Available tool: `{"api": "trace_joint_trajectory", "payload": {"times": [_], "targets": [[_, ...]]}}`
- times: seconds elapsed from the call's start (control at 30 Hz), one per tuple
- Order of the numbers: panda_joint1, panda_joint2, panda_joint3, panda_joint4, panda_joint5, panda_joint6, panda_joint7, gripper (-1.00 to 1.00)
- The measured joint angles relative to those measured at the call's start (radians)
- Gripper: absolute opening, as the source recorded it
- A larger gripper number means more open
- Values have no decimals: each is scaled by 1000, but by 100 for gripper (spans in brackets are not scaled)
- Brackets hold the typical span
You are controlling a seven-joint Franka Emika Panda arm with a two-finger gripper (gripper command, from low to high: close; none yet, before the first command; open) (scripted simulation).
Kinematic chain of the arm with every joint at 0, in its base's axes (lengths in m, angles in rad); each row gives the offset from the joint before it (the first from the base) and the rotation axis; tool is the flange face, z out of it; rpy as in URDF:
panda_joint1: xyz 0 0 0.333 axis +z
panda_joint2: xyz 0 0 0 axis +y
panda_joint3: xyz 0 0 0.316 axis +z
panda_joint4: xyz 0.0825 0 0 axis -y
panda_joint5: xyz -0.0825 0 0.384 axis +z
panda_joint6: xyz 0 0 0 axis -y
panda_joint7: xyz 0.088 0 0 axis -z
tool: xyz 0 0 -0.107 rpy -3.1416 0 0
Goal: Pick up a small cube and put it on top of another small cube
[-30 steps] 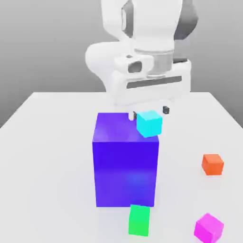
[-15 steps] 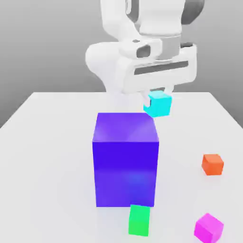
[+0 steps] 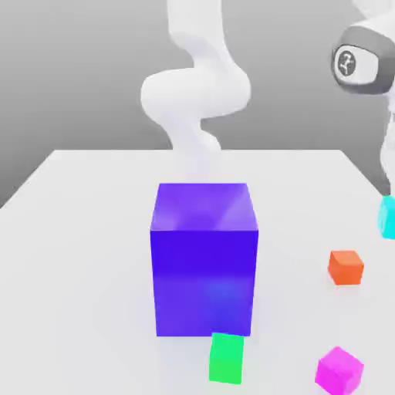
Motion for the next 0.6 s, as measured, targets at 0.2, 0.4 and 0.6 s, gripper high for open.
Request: {"api": "trace_joint_trajectory", "payload": {"times": [0.2, 0.4, 0.6], "targets": [[85, 220, 54, 123, -115, 94, -138, -100], [220, 439, 72, 249, -298, 177, -232, -100], [278, 603, 26, 301, -373, 287, -213, 100]]}}
